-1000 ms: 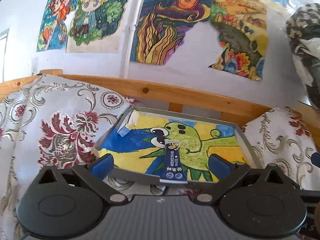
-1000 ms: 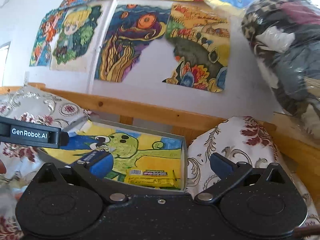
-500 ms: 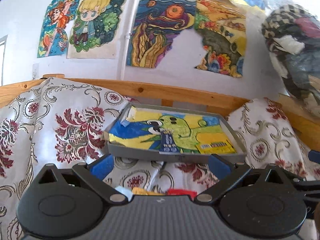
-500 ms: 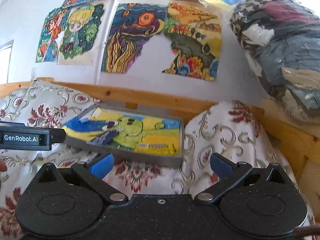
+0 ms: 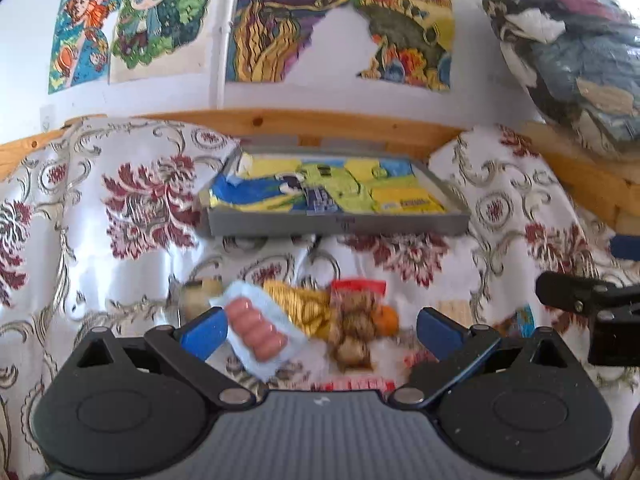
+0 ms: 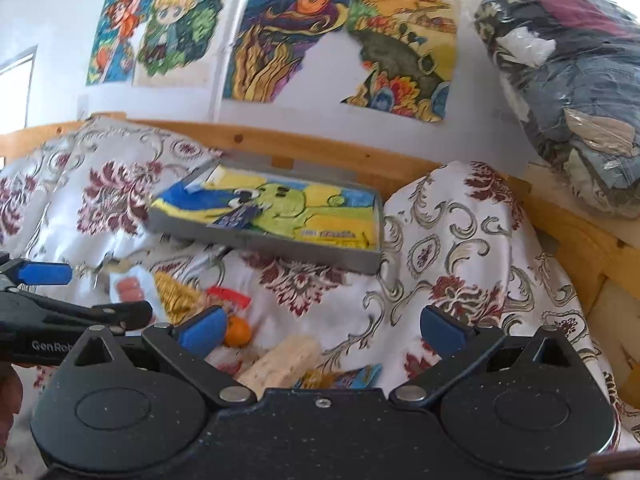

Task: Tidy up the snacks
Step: 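Move both tools back over the remaining snacks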

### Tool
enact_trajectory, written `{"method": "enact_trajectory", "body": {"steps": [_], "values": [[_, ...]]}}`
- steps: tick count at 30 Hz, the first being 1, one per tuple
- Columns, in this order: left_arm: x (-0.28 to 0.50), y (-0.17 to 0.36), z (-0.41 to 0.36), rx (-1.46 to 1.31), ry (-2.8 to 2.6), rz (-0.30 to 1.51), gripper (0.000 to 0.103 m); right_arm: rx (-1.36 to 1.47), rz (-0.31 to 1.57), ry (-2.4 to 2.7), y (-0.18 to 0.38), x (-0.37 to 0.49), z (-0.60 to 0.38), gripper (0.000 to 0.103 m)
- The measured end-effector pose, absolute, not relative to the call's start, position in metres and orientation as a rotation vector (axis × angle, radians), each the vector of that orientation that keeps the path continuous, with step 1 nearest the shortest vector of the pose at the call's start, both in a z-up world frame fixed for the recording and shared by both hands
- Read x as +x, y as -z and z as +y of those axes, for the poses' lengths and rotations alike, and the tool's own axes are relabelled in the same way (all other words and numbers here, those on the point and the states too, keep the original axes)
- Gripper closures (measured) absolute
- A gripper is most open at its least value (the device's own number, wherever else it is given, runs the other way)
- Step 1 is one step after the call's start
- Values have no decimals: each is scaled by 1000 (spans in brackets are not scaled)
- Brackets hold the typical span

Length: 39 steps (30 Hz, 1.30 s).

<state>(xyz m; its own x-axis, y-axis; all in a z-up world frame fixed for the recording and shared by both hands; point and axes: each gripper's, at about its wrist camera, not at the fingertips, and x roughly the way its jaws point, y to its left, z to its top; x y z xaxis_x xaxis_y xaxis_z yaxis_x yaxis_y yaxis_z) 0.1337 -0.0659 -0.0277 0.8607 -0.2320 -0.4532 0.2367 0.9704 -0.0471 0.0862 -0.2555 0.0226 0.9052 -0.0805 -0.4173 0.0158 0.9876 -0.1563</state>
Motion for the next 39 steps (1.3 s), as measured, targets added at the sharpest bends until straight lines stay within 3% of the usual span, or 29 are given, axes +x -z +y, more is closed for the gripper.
{"method": "enact_trajectory", "body": {"steps": [22, 31, 39], "values": [[119, 58, -51, 32, 375, 573, 1, -125, 738, 34, 18, 134, -248, 1], [125, 63, -67, 63, 472, 588, 1, 97, 851, -36, 30, 165, -273, 1], [143, 68, -84, 24, 562, 652, 1, 114, 855, -46, 36, 195, -278, 2]]}}
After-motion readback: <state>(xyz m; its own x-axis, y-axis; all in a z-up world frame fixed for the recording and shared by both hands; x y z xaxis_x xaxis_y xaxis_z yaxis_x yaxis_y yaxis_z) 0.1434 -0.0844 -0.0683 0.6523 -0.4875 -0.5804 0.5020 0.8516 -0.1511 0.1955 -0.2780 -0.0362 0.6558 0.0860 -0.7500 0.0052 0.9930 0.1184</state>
